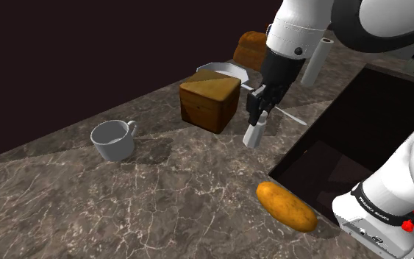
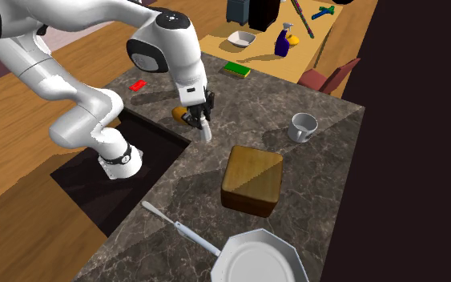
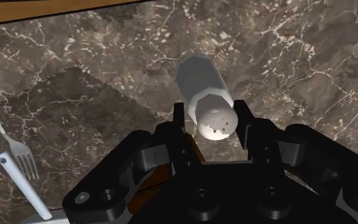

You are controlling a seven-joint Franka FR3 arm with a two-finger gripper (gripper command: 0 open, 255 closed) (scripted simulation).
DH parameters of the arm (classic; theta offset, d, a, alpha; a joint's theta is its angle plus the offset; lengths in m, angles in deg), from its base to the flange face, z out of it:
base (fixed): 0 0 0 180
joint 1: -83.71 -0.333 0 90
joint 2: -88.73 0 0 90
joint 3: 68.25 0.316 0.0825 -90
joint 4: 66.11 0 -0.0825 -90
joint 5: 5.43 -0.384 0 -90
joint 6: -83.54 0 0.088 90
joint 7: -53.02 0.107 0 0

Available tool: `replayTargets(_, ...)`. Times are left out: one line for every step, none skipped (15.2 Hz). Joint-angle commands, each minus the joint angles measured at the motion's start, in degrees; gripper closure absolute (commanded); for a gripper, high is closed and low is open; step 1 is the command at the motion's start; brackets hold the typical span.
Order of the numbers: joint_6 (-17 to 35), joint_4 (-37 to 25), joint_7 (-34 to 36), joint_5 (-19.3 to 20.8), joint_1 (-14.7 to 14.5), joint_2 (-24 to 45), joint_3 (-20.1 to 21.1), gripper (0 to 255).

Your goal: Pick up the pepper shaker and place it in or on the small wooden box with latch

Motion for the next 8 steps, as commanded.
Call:
replayTargets(-1.6, -1.4, 0.3, 0.2, 0.1, -0.2, -0.2, 255)
replayTargets(-2.4, -2.1, 0.4, 0.4, 0.1, -0.3, -0.4, 255)
replayTargets(-3.2, -2.8, 0.4, 0.5, 0.2, -0.4, -0.5, 255)
replayTargets(-4.0, -3.5, 0.5, 0.7, 0.2, -0.5, -0.7, 255)
replayTargets(-4.8, -4.2, 0.6, 0.8, 0.3, -0.6, -0.8, 255)
replayTargets(-5.6, -4.9, 0.7, 0.9, 0.3, -0.7, -1.0, 255)
replayTargets(-6.3, -5.7, 0.7, 1.1, 0.4, -0.7, -1.1, 255)
replayTargets(-7.1, -6.4, 0.8, 1.2, 0.4, -0.7, -1.3, 255)
